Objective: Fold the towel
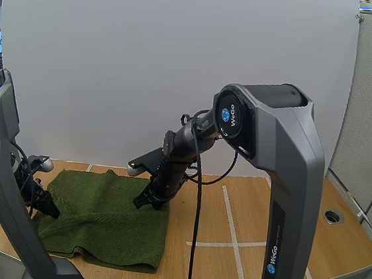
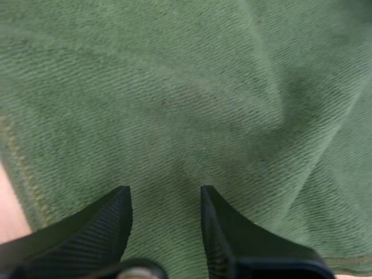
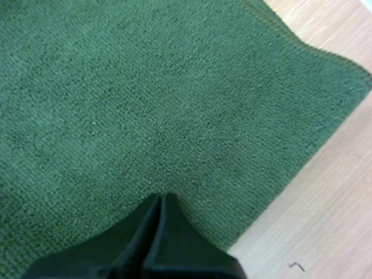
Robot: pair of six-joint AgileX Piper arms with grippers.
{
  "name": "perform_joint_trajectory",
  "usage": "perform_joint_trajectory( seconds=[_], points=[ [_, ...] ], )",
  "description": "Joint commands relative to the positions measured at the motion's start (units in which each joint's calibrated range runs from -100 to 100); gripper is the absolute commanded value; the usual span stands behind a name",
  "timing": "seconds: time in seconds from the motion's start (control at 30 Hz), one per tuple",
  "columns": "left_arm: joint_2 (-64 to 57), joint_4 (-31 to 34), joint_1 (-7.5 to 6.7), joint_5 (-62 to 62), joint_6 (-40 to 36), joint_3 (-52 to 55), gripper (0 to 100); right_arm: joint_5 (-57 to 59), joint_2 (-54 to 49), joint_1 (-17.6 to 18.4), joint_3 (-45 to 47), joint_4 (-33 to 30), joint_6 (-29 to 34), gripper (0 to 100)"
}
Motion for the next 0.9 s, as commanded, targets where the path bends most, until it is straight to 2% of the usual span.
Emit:
perform_joint_trajectory(
  seconds=[0.0, 0.1, 0.2, 0.23, 0.33, 0.43, 0.57, 0.73, 0.77, 0.83, 0.87],
  points=[
    [-0.5, 1.3, 0.11, -5.4, 0.5, 0.2, 61, -0.9, 1.3, -1.4, -0.3, -0.9, -0.4, 0],
    [-0.5, 1.8, 0.11, -7.5, 0.5, 0.2, 57, 1.6, 1.3, -2.9, -0.3, -1.0, -0.6, 0],
    [-0.5, 1.8, 0.11, -9.8, 0.9, 0.2, 45, 3.7, 1.3, -4.2, -0.3, -1.0, -1.4, 0],
    [-0.5, 1.5, 0.11, -10.9, 1.4, 0.2, 34, 4.6, 1.3, -4.8, -0.3, -1.0, -1.4, 0],
    [-0.5, 0.3, 0.11, -11.6, 2.0, 0.2, 18, 7.2, 1.3, -6.1, -0.3, -1.0, -1.7, 0],
    [-0.5, -1.2, 0.11, -11.1, 2.3, 0.2, 16, 8.4, 1.3, -6.2, -0.3, -0.7, -2.2, 0],
    [-0.5, -2.8, 0.11, -8.6, 2.7, 0.2, 21, 9.1, 1.3, -6.2, -0.3, 2.3, -3.6, 0],
    [-0.5, -2.9, 0.11, -5.4, 2.7, 0.2, 50, 9.3, 1.3, -6.2, -0.3, 2.9, -4.2, 0],
    [-0.5, -2.9, 0.11, -5.4, 2.7, 0.2, 50, 9.4, 1.3, -6.2, -0.3, 2.9, -4.2, 0],
    [-0.5, -2.9, 0.11, -4.9, 2.7, 0.2, 61, 9.5, 1.3, -6.2, -0.3, 2.9, -4.3, 0],
    [-0.5, -2.9, 0.11, -4.9, 2.7, 0.2, 63, 9.5, 1.2, -6.2, -0.3, 2.9, -4.3, 0]
  ],
)
